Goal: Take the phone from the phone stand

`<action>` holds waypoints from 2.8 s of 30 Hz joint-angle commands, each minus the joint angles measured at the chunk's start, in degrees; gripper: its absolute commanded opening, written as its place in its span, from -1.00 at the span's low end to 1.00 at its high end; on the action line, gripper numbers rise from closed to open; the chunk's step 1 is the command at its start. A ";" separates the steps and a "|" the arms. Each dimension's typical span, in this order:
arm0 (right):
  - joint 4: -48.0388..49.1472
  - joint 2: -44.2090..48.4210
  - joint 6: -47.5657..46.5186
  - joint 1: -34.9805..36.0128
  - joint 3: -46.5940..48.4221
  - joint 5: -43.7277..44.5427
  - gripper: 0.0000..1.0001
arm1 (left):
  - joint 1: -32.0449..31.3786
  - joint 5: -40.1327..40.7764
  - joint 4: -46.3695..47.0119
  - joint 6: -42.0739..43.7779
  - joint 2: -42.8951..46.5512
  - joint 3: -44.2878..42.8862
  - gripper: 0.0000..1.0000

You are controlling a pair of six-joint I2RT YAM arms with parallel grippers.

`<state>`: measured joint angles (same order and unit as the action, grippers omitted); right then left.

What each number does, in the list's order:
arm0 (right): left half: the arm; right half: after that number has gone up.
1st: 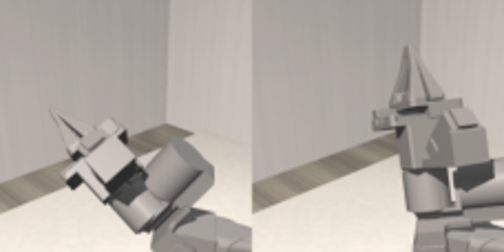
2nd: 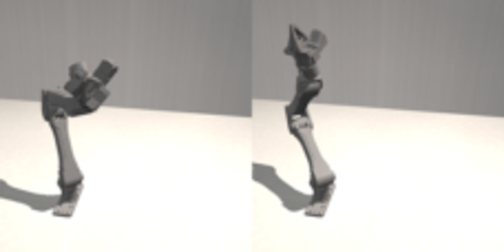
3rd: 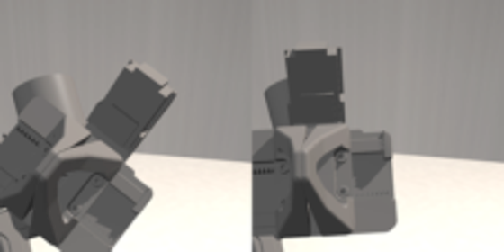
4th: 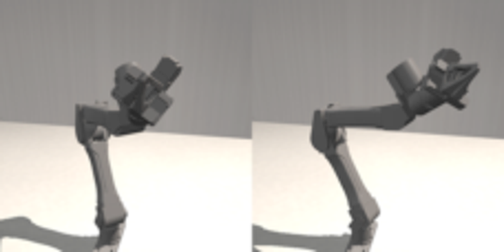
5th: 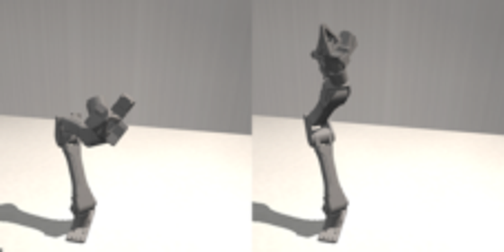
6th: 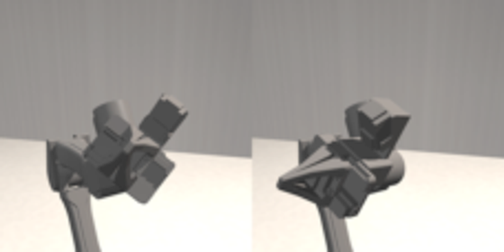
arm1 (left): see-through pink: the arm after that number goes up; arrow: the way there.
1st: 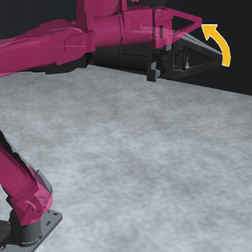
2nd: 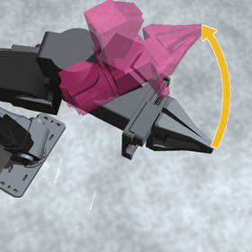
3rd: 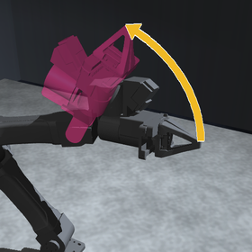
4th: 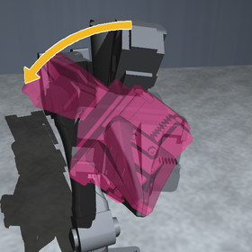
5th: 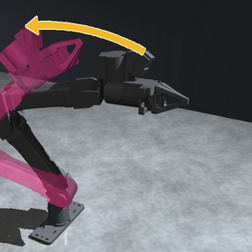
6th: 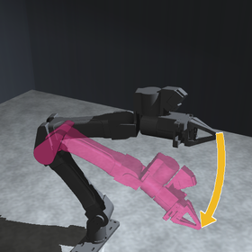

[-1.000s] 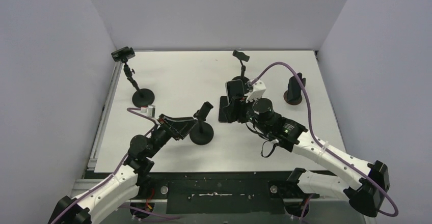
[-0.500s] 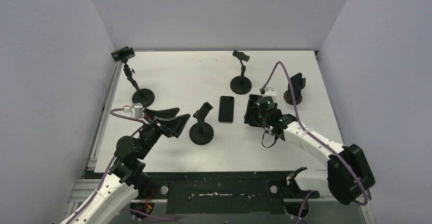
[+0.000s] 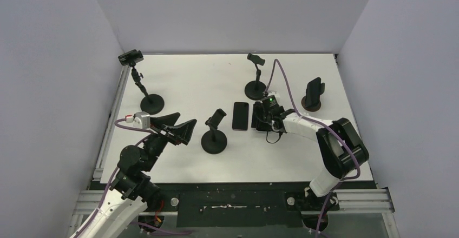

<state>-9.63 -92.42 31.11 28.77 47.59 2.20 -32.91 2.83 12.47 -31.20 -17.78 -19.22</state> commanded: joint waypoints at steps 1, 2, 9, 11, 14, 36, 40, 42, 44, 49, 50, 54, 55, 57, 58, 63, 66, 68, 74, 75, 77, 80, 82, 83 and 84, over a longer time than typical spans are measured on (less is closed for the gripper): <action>0.62 -3.15 -0.76 -0.80 4.18 0.12 -0.84 | 0.13 0.80 -0.86 2.48 0.30 -1.42 0.95; 0.04 -3.79 -0.81 -0.88 4.72 0.50 -0.77 | 0.12 0.70 -0.89 2.64 0.29 -1.51 0.95; -3.30 -6.54 -1.13 -0.96 5.20 2.72 -0.46 | 0.13 0.43 -0.99 2.91 -0.01 -1.69 0.95; -3.98 -6.99 -1.16 -0.94 4.85 3.47 -0.42 | 0.17 0.27 -1.04 2.93 -0.14 -1.78 0.95; -5.15 -7.94 -1.48 -1.04 4.64 4.33 -0.29 | 0.16 0.16 -1.21 2.95 -0.31 -1.95 0.95; -4.85 27.81 -4.00 12.62 -5.18 11.27 -0.87 | 0.08 -10.70 7.24 -11.30 -13.19 -14.67 0.95; -4.09 36.42 -5.78 14.61 -6.61 9.48 -0.87 | -0.25 -14.40 2.50 -11.74 -25.38 -26.79 0.95; -2.70 40.31 -7.28 16.33 -7.81 9.26 -0.88 | -0.60 -17.57 2.02 -11.79 -30.20 -30.35 0.95; -1.38 43.61 -8.41 17.73 -8.89 9.16 -0.87 | -1.27 -19.16 1.72 -12.41 -33.99 -32.61 0.95; 0.76 48.60 -10.17 18.81 -9.89 8.00 -0.87 | -5.94 -16.31 -0.54 -9.05 -40.07 -36.09 0.95; 1.18 49.13 -10.46 18.97 -9.84 7.61 -0.86 | -8.10 -14.57 -2.45 -6.95 -41.35 -37.58 0.93; 3.18 50.09 -11.64 19.29 -9.25 6.29 -0.85 | -13.60 -7.95 -10.25 -2.37 -47.23 -43.73 0.88; 3.55 50.14 -11.95 19.39 -9.05 5.98 -0.85 | -14.12 -7.28 -11.17 -2.17 -48.41 -44.62 0.87; 3.73 49.87 -12.35 19.53 -8.49 5.73 -0.85 | -14.40 -6.85 -11.58 -2.66 -49.89 -45.28 0.85; 3.75 49.73 -12.51 19.62 -8.26 5.64 -0.85 | -14.46 -6.10 -11.51 -2.85 -50.30 -45.29 0.84; 3.85 49.67 -12.77 19.75 -7.69 5.35 -0.84 | -14.65 -3.69 -12.14 -2.58 -51.01 -44.96 0.81; 4.09 49.55 -12.75 19.83 -7.49 5.03 -0.84 | -14.64 -3.27 -12.38 -2.23 -51.85 -44.88 0.79; 3.96 49.18 -12.68 19.98 -7.08 4.85 -0.84 | -14.77 -3.71 -12.38 -2.20 -52.72 -45.10 0.77; 3.91 48.02 -12.78 20.59 -5.48 5.10 -0.84 | -15.87 -5.75 -11.86 -2.84 -56.69 -47.34 0.64; 3.94 47.84 -12.90 20.66 -5.21 5.10 -0.84 | -15.95 -6.58 -11.32 -3.16 -57.31 -47.53 0.61; 3.99 47.41 -13.09 20.77 -4.90 5.10 -0.84 | -16.17 -8.22 -9.77 -4.02 -58.13 -47.70 0.55; 4.24 47.16 -13.16 20.93 -4.70 5.18 -0.84 | -16.48 -10.36 -7.35 -4.73 -59.20 -47.75 0.32; 4.48 47.03 -13.26 20.98 -4.64 5.35 -0.84 | -16.58 -11.87 -6.46 -5.11 -60.07 -48.05 0.09; 4.59 46.94 -13.35 21.02 -4.62 5.36 -0.84 | -16.58 -12.63 -5.96 -5.31 -60.43 -48.11 -0.06; 4.66 46.90 -13.34 21.05 -4.54 5.36 -0.84 | -16.64 -13.35 -5.40 -5.54 -60.70 -48.08 -0.20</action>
<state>-10.83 -45.82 18.59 49.23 39.53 7.07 -49.10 -6.33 1.72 -36.12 -77.41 -64.14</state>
